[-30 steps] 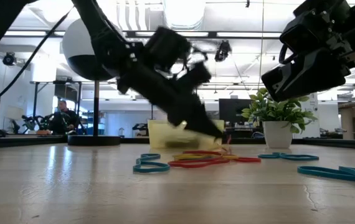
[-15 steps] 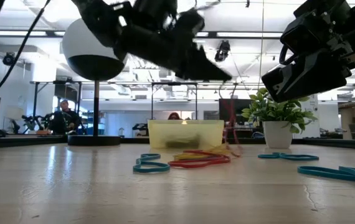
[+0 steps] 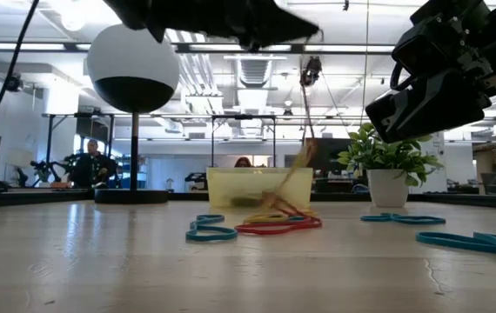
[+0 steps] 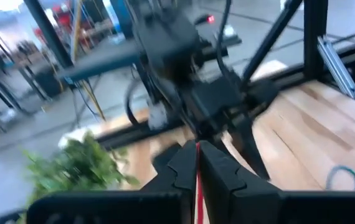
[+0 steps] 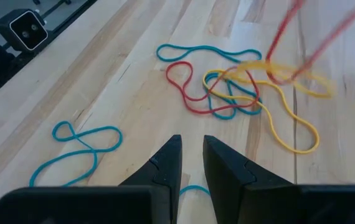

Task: Pick and place rubber bands into bin
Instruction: Put the red rubber band into the yellow bin

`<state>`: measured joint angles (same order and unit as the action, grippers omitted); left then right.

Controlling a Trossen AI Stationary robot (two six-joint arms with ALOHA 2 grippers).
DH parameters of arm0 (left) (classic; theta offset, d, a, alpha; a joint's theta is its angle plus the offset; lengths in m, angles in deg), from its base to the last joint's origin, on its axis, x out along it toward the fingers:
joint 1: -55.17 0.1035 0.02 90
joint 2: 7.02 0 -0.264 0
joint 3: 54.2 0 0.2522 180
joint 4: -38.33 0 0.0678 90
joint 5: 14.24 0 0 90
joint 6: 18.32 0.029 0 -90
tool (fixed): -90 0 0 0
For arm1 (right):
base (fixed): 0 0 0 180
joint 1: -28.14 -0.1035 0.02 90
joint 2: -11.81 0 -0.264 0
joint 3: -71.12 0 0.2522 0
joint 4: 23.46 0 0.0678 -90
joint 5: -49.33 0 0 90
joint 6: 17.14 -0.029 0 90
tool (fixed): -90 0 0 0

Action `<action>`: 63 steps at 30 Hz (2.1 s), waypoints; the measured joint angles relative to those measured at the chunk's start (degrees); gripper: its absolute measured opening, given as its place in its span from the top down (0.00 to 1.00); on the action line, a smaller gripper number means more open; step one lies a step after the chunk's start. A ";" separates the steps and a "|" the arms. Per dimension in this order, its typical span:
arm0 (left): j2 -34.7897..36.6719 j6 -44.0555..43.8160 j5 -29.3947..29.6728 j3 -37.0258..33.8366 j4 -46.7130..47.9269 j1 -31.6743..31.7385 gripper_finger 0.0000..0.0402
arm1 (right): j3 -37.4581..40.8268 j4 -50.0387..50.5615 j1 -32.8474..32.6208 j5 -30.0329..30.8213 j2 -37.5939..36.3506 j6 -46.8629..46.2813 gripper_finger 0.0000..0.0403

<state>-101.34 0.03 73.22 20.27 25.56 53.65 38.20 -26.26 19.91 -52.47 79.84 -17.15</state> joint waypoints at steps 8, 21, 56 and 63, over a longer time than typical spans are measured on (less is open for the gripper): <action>2.09 4.45 -0.30 -0.15 -7.20 -1.34 1.00 | 0.04 -0.07 0.00 0.01 0.00 0.02 0.86; 1.57 2.82 3.59 -1.60 -1.08 -2.21 1.00 | 0.07 -0.44 0.02 0.29 0.00 0.39 0.86; -0.24 -3.73 -4.80 -6.95 -13.54 -1.11 1.00 | 0.09 -0.88 0.00 0.44 0.00 0.06 0.86; -1.60 -3.20 -21.88 -7.63 -17.07 -0.87 1.00 | 0.09 -1.03 0.00 0.55 0.00 0.37 0.86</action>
<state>-102.94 -3.18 51.34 12.65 8.49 52.78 38.29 -27.28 19.91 -51.92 79.84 -16.78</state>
